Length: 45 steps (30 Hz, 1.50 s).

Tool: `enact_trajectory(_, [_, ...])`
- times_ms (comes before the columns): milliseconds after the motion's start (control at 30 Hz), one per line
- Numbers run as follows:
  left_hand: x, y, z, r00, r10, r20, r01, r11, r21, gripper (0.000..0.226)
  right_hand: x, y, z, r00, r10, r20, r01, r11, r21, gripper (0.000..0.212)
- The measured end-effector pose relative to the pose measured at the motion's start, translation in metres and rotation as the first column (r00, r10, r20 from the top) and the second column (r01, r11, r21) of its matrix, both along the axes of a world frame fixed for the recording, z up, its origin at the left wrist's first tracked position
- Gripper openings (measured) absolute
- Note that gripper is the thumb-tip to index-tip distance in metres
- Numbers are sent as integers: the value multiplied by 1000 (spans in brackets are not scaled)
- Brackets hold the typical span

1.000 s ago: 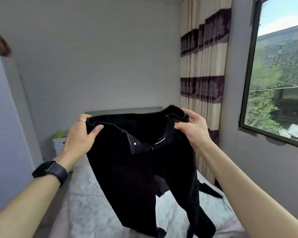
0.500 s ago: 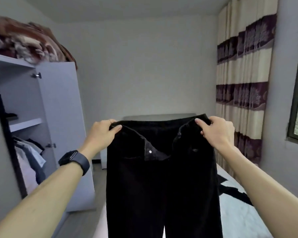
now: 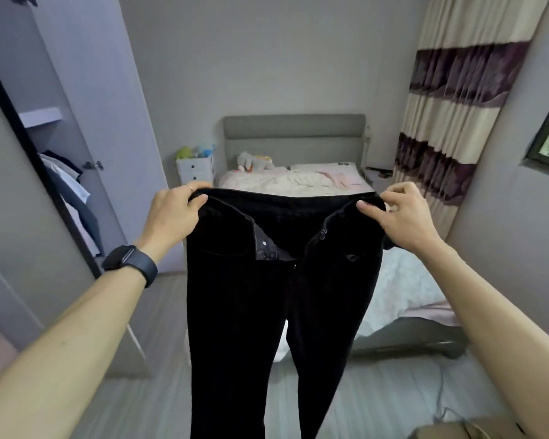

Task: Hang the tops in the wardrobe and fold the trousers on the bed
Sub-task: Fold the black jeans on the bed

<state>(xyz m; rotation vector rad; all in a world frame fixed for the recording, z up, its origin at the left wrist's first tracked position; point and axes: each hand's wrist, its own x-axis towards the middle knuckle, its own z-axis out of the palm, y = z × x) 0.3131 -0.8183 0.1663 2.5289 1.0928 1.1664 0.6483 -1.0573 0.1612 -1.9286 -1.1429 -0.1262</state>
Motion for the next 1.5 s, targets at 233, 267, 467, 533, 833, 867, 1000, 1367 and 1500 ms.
enact_trajectory(233, [-16, -18, -59, 943, -70, -324, 68, 998, -15, 23, -10, -20, -59, 982, 186, -40, -180, 844, -506, 12])
enact_trajectory(267, [-17, -20, -64, 932, -77, -355, 68, 997, -36, 21, -11, -22, -67, 981, 185, -59, -188, 831, -523, 6])
enact_trajectory(467, [-21, -8, -80, 961, -38, -273, 11, 995, -100, 16, -15, -16, -102, 988, -75, 137, 101, 977, -189, 32])
enact_trajectory(533, [-17, -3, -84, 989, -20, -145, 5, 995, -100, 22, -16, -12, -106, 977, -129, 172, 143, 987, -70, 34])
enact_trajectory(833, [24, 20, -122, 997, 76, -8, -77, 995, -59, 26, 20, 19, -121, 974, -187, 127, 170, 976, 135, 26])
enact_trajectory(867, [36, 29, -121, 998, 67, -5, -67, 997, -43, 26, 31, 28, -118, 974, -193, 120, 175, 973, 149, 26])
enact_trajectory(1000, [84, 67, -111, 995, 86, 55, -84, 996, -25, 25, 70, 67, -108, 976, -189, 107, 160, 959, 234, 23])
enact_trajectory(1367, [221, 188, -47, 971, 152, 182, -164, 985, 51, 24, 210, 204, -45, 984, -157, 87, 122, 942, 313, 26])
enact_trajectory(1500, [273, 257, -36, 969, 180, 171, -186, 982, 19, 22, 259, 277, -39, 978, -160, 137, 117, 953, 281, 24])
